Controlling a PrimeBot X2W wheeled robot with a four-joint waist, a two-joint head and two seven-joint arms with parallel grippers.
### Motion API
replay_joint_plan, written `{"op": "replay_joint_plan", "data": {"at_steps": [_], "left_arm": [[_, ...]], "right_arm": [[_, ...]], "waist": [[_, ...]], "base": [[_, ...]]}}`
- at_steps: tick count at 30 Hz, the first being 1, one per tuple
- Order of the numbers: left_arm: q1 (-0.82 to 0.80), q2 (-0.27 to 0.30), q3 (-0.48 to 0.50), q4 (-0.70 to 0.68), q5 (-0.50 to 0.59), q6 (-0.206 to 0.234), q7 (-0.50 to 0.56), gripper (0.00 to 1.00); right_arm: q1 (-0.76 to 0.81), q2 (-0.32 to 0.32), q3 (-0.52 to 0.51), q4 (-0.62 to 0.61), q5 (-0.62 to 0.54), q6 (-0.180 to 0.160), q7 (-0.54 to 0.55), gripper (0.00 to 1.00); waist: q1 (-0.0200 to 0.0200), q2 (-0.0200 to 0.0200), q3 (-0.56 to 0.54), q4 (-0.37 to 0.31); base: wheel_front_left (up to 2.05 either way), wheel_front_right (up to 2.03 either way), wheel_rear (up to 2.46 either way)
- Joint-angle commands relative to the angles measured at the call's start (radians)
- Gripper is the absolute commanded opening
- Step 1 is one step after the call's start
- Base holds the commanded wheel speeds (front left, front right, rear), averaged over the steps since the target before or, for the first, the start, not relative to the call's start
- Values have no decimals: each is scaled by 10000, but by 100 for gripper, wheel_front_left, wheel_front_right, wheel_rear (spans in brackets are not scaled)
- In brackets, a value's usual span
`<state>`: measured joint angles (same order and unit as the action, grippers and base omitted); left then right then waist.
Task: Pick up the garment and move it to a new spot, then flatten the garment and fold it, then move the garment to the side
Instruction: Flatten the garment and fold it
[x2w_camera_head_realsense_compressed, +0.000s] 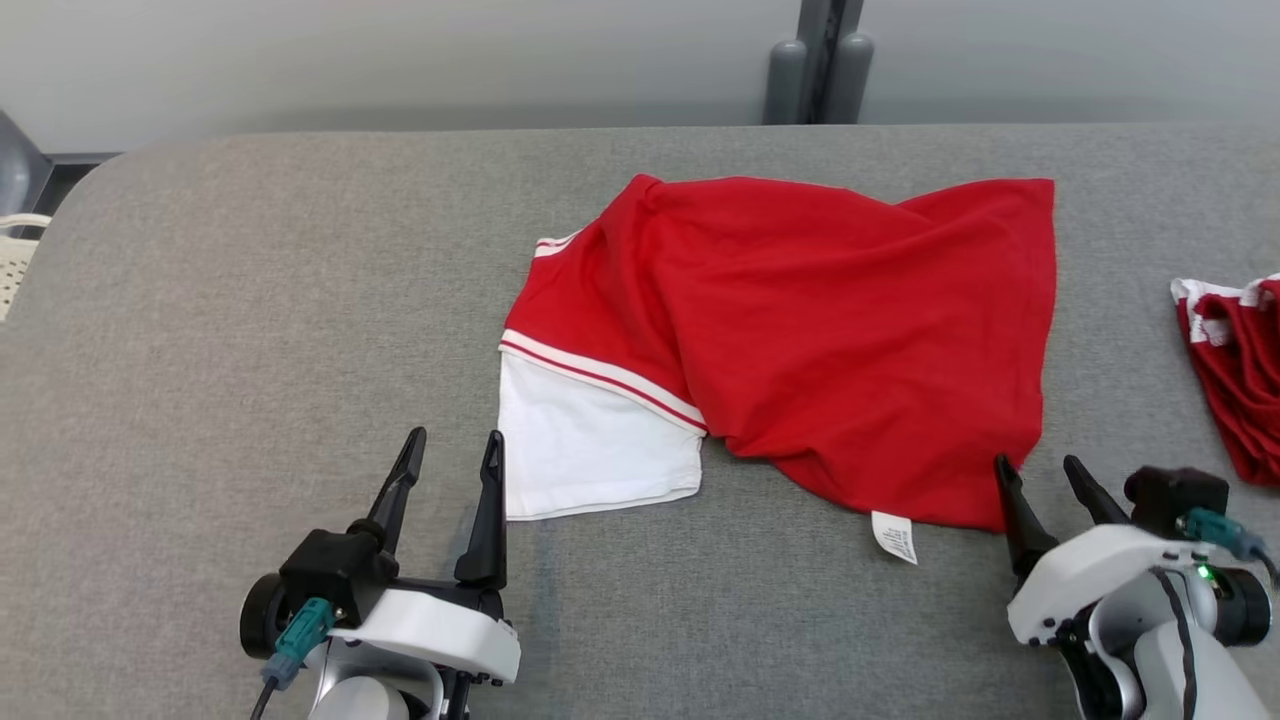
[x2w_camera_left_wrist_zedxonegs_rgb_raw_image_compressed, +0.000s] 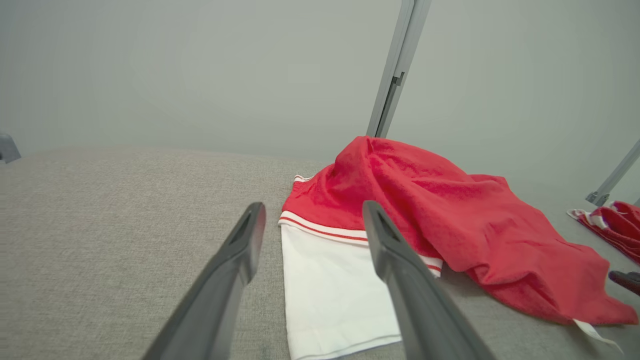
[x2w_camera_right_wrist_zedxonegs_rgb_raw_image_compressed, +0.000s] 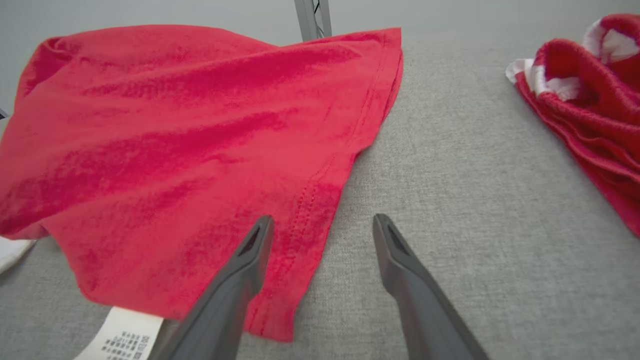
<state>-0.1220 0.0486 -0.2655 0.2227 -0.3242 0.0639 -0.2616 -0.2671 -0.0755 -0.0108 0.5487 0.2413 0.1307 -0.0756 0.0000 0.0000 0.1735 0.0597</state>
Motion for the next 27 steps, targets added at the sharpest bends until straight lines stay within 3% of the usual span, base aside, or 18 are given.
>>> {"op": "replay_joint_plan", "data": {"at_steps": [1,9,10,11,12,14,15,20,27], "left_arm": [[-140,44,37,-14,17,21,-45,100],[-266,42,30,-28,-99,71,-45,100],[-286,44,31,-31,-91,68,-45,100],[-307,42,23,-36,-94,67,-45,100],[-328,44,28,-42,-102,73,-45,100],[-343,44,44,-58,-117,80,-45,100],[-342,44,49,-59,-119,82,-45,100],[-385,44,32,-87,-150,86,-45,100],[-402,44,-7,-79,-220,121,-45,100]], "right_arm": [[-175,-109,-24,140,96,3,168,100],[-1431,-658,597,1542,674,3,1780,100],[-1544,-706,764,1666,839,3,1961,91],[-1633,-753,945,1740,993,3,2088,72],[-1745,-823,1098,1793,1125,3,2168,46],[-1989,-995,1397,1860,1369,3,2243,25],[-2117,-1091,1518,1857,1497,3,2220,0],[-2712,-1819,1800,1754,2089,3,2140,0],[-3377,-2744,1440,2105,2280,3,2152,0]], "waist": [[0,0,63,98],[0,0,205,499],[0,0,221,529],[0,0,239,564],[0,0,256,588],[0,0,284,633],[0,0,296,654],[0,0,346,748],[0,0,402,850]], "base": [[0,0,0],[0,0,0],[0,0,0],[0,0,0],[0,0,0],[0,0,0],[0,0,0],[0,0,0],[0,0,0]]}}
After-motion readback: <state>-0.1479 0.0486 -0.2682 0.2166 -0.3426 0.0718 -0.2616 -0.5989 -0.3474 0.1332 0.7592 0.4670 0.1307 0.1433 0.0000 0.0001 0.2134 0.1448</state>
